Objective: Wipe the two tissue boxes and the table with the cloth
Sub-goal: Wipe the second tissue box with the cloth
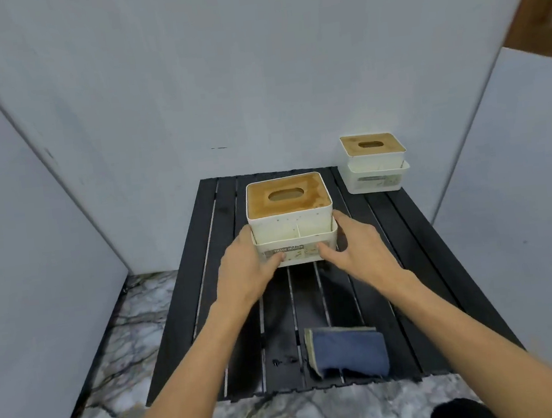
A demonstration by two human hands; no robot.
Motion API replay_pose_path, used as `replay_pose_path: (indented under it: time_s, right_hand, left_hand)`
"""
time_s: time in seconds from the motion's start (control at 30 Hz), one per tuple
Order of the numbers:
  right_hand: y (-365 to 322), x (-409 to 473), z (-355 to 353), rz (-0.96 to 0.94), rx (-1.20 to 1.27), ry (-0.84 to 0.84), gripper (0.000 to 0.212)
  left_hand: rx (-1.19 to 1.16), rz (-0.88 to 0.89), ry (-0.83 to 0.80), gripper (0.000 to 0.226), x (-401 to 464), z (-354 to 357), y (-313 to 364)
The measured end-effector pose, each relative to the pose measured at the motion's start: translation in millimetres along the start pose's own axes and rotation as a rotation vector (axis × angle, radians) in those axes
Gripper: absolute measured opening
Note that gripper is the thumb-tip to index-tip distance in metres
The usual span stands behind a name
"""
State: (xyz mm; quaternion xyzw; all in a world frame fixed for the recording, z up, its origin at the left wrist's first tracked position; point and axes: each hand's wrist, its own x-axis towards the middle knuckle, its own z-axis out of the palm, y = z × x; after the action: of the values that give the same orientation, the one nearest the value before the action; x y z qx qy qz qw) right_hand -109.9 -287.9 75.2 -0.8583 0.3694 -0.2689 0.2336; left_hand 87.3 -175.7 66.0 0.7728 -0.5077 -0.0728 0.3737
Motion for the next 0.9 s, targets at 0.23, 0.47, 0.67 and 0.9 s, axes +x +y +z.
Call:
replay_pose_path:
  time_s: [0.23,0.47,0.67,0.9]
  right_hand:
    - [25.1,-61.8,-15.5,0.074,0.033,-0.022,0.056]
    - [35.2,-92.3,-17.4,0.080,0.049,-0.021,0.056]
    - [40.9,-108.4,-12.0,0.092,0.054,-0.031,0.059]
    - [35.9,-120.5,-6.3,0.123,0.065,-0.017,0.060]
  left_hand:
    - [-0.015,0.004,-0.052,0.063,-51.2,27.0,23.1]
    - [-0.035,0.001,-0.057,0.062,-77.8,37.6,30.3]
    - [-0.037,-0.014,-0.049,0.061,-92.0,41.0,33.5]
    - [-0.066,-0.040,-0.048,0.061,-105.5,39.6,32.9]
